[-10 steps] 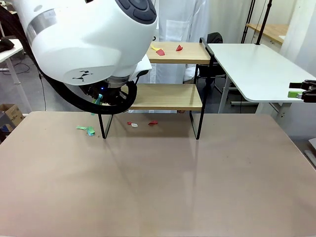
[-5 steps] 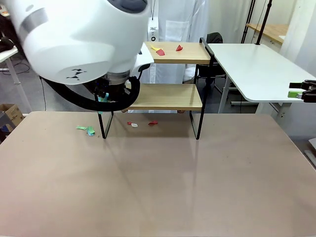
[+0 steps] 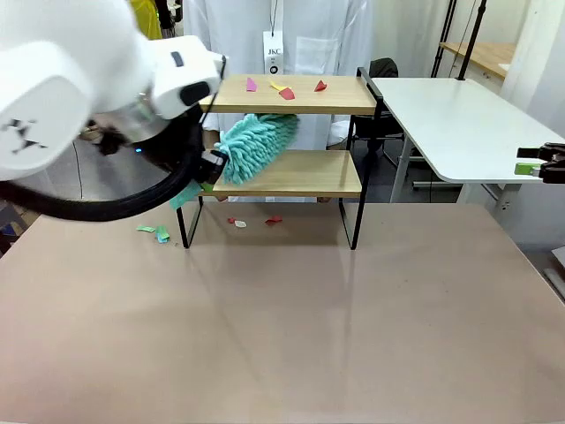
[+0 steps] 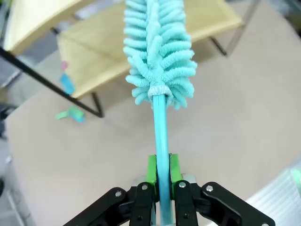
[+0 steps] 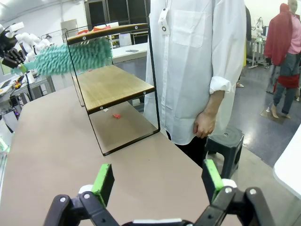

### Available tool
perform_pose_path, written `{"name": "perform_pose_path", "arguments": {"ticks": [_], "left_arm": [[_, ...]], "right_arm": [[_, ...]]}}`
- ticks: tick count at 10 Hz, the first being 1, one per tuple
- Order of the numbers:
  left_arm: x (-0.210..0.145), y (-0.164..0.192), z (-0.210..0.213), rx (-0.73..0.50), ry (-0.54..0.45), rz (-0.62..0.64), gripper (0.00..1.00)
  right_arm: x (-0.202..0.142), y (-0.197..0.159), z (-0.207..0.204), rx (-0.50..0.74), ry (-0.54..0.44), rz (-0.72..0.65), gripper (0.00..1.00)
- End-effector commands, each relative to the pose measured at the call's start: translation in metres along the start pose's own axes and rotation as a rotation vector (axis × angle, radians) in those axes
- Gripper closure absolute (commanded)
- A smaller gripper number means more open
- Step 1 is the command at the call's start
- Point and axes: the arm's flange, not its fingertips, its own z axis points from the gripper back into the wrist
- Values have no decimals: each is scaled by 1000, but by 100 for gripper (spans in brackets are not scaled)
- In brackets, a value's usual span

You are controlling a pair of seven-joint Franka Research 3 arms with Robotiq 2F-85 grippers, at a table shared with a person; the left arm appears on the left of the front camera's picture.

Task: Clean the shelf.
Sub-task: Clean the specific section of the Shelf indicated by the human with the Duster.

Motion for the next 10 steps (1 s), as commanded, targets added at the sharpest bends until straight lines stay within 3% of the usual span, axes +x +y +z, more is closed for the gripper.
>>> {"name": "perform_pose_path", "arguments": {"ticks": [1,5,8,10], "left_arm": [[-19,24,22,-182,87,-123,87],[-33,66,45,-488,265,-342,87],[-53,99,59,-546,498,-516,87],[-75,115,57,-582,655,-547,87]], "right_arm": [[5,1,-3,-7,12,-13,0],[5,1,-3,-7,12,-13,0],[5,1,-3,-7,12,-13,0],[5,1,-3,-7,12,-13,0]]}}
